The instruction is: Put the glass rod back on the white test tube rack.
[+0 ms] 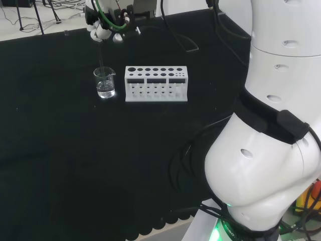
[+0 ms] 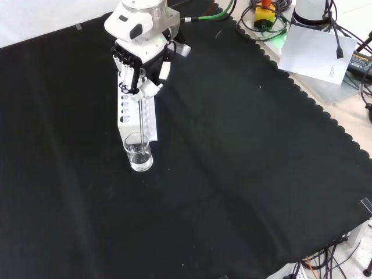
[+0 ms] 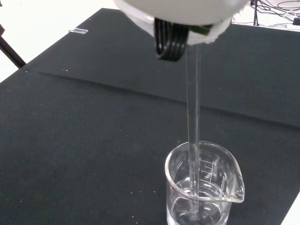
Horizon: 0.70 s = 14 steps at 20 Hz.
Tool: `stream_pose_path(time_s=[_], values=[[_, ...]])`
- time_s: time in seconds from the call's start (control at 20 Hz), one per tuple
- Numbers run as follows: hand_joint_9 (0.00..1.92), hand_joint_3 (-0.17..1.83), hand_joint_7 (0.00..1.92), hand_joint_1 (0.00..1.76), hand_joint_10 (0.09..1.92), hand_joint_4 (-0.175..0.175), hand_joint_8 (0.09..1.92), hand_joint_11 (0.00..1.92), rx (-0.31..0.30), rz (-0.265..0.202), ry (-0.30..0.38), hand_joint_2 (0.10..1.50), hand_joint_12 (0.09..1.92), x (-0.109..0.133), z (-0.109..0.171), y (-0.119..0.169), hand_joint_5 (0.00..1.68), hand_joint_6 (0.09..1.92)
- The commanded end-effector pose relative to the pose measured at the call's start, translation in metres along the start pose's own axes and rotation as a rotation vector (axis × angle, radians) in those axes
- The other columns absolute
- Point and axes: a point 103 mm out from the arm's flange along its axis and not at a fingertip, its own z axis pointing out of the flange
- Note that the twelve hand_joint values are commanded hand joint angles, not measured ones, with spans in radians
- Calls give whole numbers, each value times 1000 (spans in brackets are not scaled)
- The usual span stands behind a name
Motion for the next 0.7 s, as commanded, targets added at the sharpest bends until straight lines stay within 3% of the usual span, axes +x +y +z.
stream_pose_path(time_s=[0.05,0.7], values=[[1691,679,1229,1316,933,-175,1042,1694,-4,-5,1,690,938,1,-2,2,1156,606],[1691,677,1229,1316,932,-175,1041,1695,-29,28,3,691,938,-4,-47,-15,1157,604]])
